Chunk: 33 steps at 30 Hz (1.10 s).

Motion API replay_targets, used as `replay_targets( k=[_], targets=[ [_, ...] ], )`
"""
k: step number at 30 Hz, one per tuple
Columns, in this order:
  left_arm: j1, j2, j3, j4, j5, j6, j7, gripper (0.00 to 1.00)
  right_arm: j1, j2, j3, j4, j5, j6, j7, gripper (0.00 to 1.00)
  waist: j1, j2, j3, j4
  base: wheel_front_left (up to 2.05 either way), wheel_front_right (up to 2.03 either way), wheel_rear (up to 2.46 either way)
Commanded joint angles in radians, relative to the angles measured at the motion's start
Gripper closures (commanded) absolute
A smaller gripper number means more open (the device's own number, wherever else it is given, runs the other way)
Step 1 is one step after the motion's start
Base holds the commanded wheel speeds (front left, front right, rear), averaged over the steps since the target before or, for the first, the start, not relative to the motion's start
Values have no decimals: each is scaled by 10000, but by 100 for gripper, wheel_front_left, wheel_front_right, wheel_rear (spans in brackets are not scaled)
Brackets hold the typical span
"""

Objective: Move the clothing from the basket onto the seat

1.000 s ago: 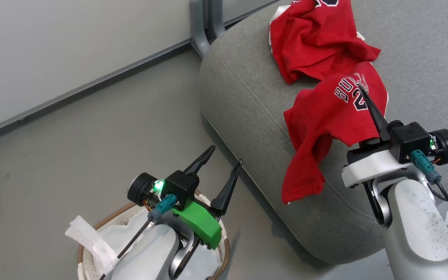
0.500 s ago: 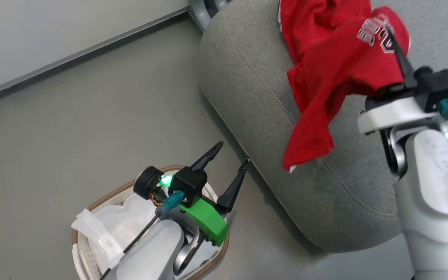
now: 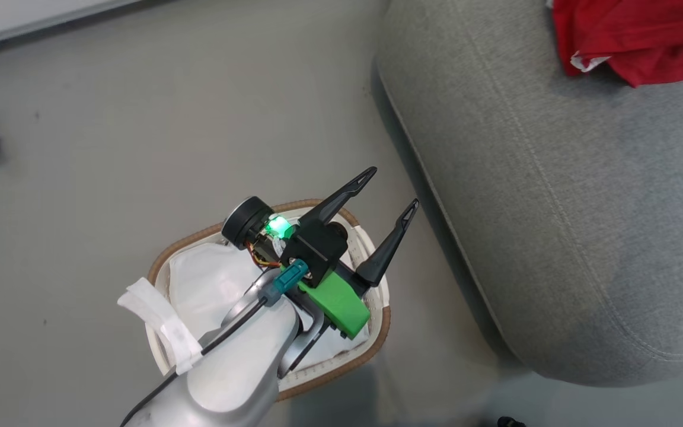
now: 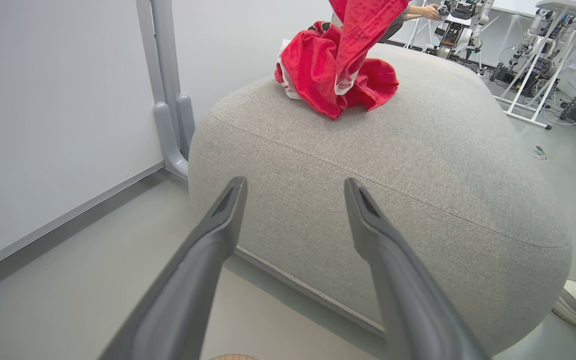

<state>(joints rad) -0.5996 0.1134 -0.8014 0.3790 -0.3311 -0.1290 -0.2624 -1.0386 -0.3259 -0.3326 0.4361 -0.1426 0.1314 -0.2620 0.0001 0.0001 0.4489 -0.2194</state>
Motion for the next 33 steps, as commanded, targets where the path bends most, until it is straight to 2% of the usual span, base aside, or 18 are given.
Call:
replay_targets(
  k=[1, 3, 7, 14, 19, 20, 21, 22, 23, 33],
  targets=[
    [-224, -18, -8, -85, 100, -27, -35, 0, -82, -109, -220, 147, -15, -14, -44, 100, -1, -1, 1195, 1140, 0, 0, 0],
    [-375, -36, -48, -178, 154, -28, -35, 0, 26, -316, -500, 294, -145, -14, -37, 100, -1, -1, 1493, 1338, 0, 0, 0],
    [-528, 6, -162, -287, 255, -28, -35, 0, 654, -159, -811, 615, -257, -14, -35, 100, -1, -1, 1962, 1464, 0, 0, 0],
    [-972, 288, -420, -252, 450, -28, -13, 0, 1663, 840, -1170, 734, -225, -14, -35, 100, -1, -1, 2460, 1132, 0, 0, 0],
    [-1281, 353, -554, -179, 493, -23, 43, 0, 2140, 1239, -1069, 545, -184, -14, -35, 98, -1, -1, 2425, 874, 0, 0, 0],
    [-1301, 366, -546, -151, 458, -16, 53, 0, 2238, 1308, -1023, 446, -217, -14, -35, 80, -1, -1, 2385, 805, 0, 0, 0],
    [-1312, 374, -539, -144, 425, -10, 53, 0, 2317, 1343, -970, 327, -294, -14, -35, 56, -1, -1, 2358, 760, 0, 0, 0],
    [-1337, 404, -537, -149, 412, -9, 44, 0, 2434, 1412, -831, 207, -382, -14, -35, 15, -1, -1, 2312, 697, 0, 0, 0],
    [-1337, 416, -531, -138, 383, -9, 38, 0, 2541, 1464, -758, 121, -417, -14, -35, 0, -1, -1, 2280, 662, 0, 0, 0],
    [-1048, 364, -387, 66, 83, 9, -28, 0, 3755, 1988, 3, -520, -232, -14, -35, 0, -1, -1, 1615, 462, 0, 0, 0]
  ],
)
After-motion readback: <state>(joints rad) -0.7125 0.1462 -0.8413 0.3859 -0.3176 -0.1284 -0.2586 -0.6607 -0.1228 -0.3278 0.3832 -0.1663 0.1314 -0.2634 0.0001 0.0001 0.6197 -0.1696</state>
